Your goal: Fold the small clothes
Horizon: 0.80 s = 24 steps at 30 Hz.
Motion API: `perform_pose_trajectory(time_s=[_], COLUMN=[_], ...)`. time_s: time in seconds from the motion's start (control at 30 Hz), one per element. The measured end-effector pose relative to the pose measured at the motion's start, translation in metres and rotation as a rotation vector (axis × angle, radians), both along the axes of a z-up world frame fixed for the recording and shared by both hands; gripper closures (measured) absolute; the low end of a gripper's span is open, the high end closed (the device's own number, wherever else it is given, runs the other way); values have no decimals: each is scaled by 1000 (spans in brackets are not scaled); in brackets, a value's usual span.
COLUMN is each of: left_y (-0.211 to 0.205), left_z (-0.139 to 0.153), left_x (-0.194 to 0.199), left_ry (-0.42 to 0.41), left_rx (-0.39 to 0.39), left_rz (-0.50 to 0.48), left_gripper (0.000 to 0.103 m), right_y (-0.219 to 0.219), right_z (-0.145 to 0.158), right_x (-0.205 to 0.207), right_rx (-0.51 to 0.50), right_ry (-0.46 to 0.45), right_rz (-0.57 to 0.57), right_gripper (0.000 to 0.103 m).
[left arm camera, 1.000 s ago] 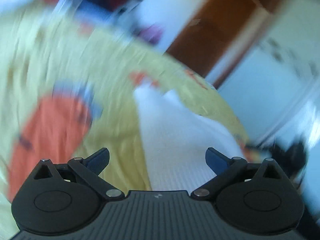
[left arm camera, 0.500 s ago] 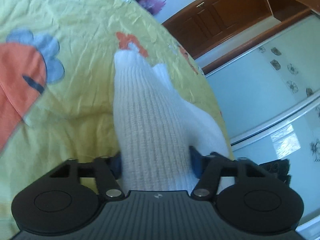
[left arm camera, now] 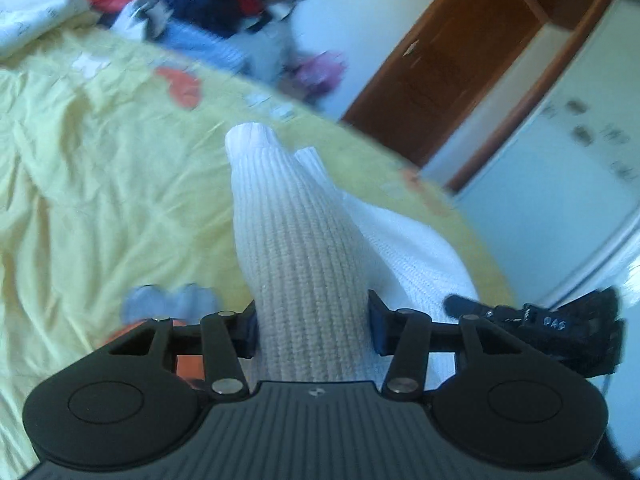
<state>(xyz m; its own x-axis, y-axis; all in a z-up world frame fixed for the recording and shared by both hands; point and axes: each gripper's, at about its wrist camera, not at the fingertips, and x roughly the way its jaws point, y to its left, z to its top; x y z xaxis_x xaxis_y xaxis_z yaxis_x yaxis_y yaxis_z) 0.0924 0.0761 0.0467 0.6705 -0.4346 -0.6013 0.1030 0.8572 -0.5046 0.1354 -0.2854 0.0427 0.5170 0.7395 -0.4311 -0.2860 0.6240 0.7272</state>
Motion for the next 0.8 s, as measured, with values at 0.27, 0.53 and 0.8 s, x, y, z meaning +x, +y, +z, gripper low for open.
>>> perform_pose_trajectory(time_s=[0.27, 0.53, 0.8], left_y=[17, -76, -98], left_z=[3, 16, -8], left_x=[-53, -70, -55], left_ry=[-145, -433, -349], left_rx=[113, 584, 539], left_rz=[122, -82, -141], left_gripper=[36, 36, 38], right_y=[-6, 24, 47], right_z=[-3, 40, 14], right_x=[-14, 13, 44], right_rx=[-93, -149, -254], right_ry=[-46, -88, -33], right_rz=[-168, -86, -25], right_gripper=[39, 32, 85])
